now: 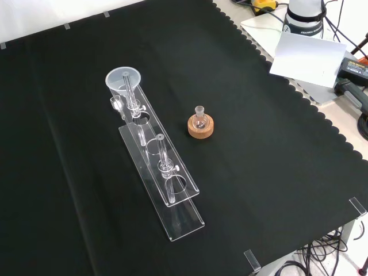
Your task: Pick up the funnel from the transparent funnel stand.
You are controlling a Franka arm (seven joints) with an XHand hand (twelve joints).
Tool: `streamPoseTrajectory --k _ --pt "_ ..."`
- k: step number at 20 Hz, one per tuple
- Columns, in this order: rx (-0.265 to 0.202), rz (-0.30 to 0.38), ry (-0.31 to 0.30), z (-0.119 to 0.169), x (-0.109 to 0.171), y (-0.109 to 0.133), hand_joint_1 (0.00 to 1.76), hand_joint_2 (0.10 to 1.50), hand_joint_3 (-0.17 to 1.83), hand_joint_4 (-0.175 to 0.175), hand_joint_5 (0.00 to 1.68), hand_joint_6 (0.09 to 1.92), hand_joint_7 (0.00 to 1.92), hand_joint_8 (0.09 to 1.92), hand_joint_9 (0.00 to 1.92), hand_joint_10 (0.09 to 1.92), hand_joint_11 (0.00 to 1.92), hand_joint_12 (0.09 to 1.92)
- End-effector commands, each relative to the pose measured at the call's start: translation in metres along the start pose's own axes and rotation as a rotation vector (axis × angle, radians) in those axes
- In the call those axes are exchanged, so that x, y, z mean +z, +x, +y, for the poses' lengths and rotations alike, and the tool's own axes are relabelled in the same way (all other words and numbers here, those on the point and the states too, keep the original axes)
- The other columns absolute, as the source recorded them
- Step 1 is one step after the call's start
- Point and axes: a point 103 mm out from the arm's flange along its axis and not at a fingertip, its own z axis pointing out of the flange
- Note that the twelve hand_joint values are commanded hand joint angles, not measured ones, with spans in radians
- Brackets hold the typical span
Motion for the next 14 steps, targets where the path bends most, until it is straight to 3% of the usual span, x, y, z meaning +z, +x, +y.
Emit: streamPoseTrajectory --k 1,14 --pt "-0.007 0.003 0.030 0.029 0.015 -0.006 0.00 1.17 0.42 0.015 0.12 0.09 0.00 0.32 0.09 0.67 0.03 1.38" --pt "-0.140 0.000 0.137 0.119 0.052 0.032 0.03 1.12 0.34 0.000 0.14 0.09 0.00 0.44 0.11 0.68 0.02 1.39"
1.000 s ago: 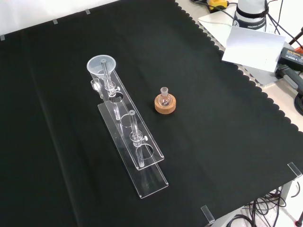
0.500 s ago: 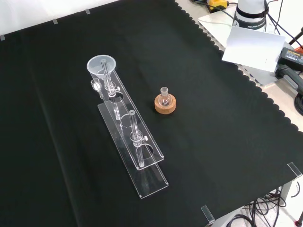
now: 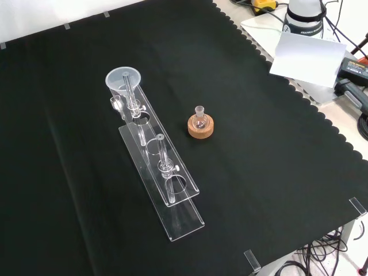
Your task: Pick up the funnel from the transparent funnel stand.
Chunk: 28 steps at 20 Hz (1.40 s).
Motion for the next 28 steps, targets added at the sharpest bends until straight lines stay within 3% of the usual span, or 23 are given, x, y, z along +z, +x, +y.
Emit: streamPoseTrajectory --k 1,5,9,14,21,28 --pt "-0.098 -0.010 0.056 0.060 0.017 0.028 0.04 1.11 0.34 -0.001 0.14 0.09 0.00 0.44 0.11 0.68 0.02 1.39" --pt "-0.131 -0.028 0.080 0.069 0.022 0.045 0.14 1.05 0.30 -0.001 0.14 0.09 0.00 0.47 0.13 0.70 0.01 1.40" --pt "-0.138 -0.026 0.129 0.073 0.028 0.060 0.35 0.92 0.24 -0.003 0.14 0.09 0.00 0.50 0.16 0.72 0.03 1.43" --pt "-0.141 -0.039 0.188 0.084 0.036 0.074 0.48 0.83 0.20 0.001 0.08 0.09 0.00 0.38 0.11 0.78 0.06 1.47" --pt "-0.147 -0.029 0.273 0.105 0.053 0.074 0.57 0.75 0.18 0.000 0.01 0.09 0.00 0.10 0.01 0.83 0.10 1.53" --pt "-0.156 -0.034 0.335 0.127 0.066 0.076 0.66 0.70 0.16 -0.012 0.00 0.09 0.00 0.09 0.00 0.83 0.14 1.56"
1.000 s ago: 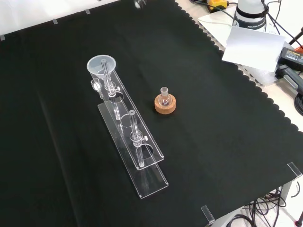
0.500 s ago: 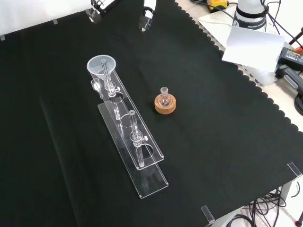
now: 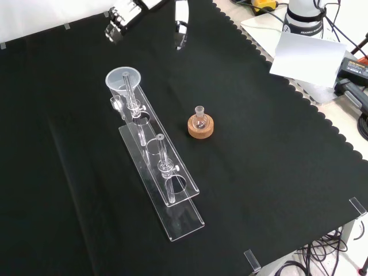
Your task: Pick up the funnel from the transparent funnel stand.
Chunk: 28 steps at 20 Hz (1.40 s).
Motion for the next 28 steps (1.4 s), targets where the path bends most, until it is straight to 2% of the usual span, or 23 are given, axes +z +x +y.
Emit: streamPoseTrajectory --k 1,5,12,28 --pt "-0.001 0.004 0.116 0.034 0.017 -0.005 0.67 0.69 0.16 -0.018 0.00 0.09 0.00 0.09 0.00 0.84 0.17 1.57" --pt "0.006 -0.024 0.136 0.045 0.022 -0.006 0.71 0.69 0.17 -0.030 0.00 0.09 0.00 0.09 0.00 0.87 0.21 1.57" --pt "-0.005 -0.031 0.157 0.060 0.036 -0.007 0.76 0.68 0.18 -0.041 0.04 0.09 0.03 0.09 0.00 0.91 0.23 1.56" --pt "0.001 -0.059 0.151 0.085 0.053 -0.020 0.79 0.69 0.21 -0.041 0.08 0.09 0.06 0.09 0.01 0.95 0.22 1.56"
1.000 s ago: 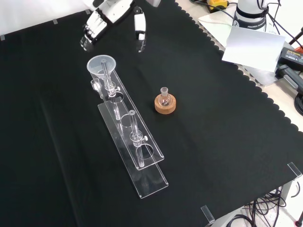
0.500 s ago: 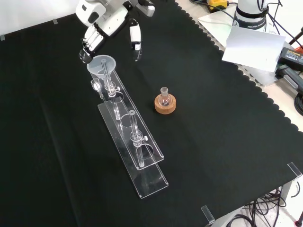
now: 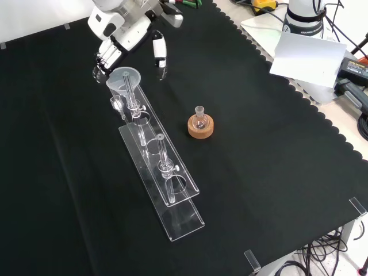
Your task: Pick up the funnel from the transparent funnel stand.
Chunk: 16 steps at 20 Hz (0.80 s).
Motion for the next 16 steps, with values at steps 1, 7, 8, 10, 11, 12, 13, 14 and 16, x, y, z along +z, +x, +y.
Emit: streamPoseTrajectory --k 1,7,8,10,11,12,13,14,16 --pt "0.002 -0.009 0.007 0.010 0.005 -0.007 0.79 0.68 0.22 -0.041 0.09 0.09 0.06 0.09 0.02 0.94 0.22 1.56" --pt "0.000 -0.003 0.022 0.016 0.012 -0.009 0.80 0.62 0.36 -0.041 0.12 0.09 0.01 0.31 0.10 0.89 0.24 1.55" --pt "0.000 -0.004 0.025 0.017 0.013 -0.009 0.80 0.61 0.38 -0.041 0.12 0.09 0.01 0.38 0.11 0.89 0.25 1.55" --pt "-0.001 -0.007 0.028 0.019 0.015 -0.009 0.80 0.60 0.41 -0.042 0.13 0.09 0.00 0.48 0.14 0.89 0.27 1.54" --pt "0.000 -0.009 0.027 0.020 0.015 -0.009 0.80 0.60 0.41 -0.043 0.14 0.09 0.00 0.51 0.15 0.89 0.27 1.54" --pt "0.003 -0.013 0.024 0.020 0.016 -0.009 0.80 0.60 0.42 -0.043 0.14 0.09 0.00 0.52 0.15 0.89 0.28 1.54" --pt "0.007 -0.017 0.024 0.021 0.016 -0.009 0.80 0.60 0.42 -0.044 0.14 0.09 0.00 0.53 0.16 0.88 0.28 1.54" --pt "0.009 -0.020 0.024 0.022 0.017 -0.008 0.80 0.60 0.42 -0.044 0.14 0.09 0.00 0.54 0.16 0.88 0.28 1.54" --pt "0.021 -0.035 0.023 0.023 0.015 -0.003 0.80 0.60 0.43 -0.044 0.15 0.09 0.00 0.55 0.17 0.88 0.28 1.53"
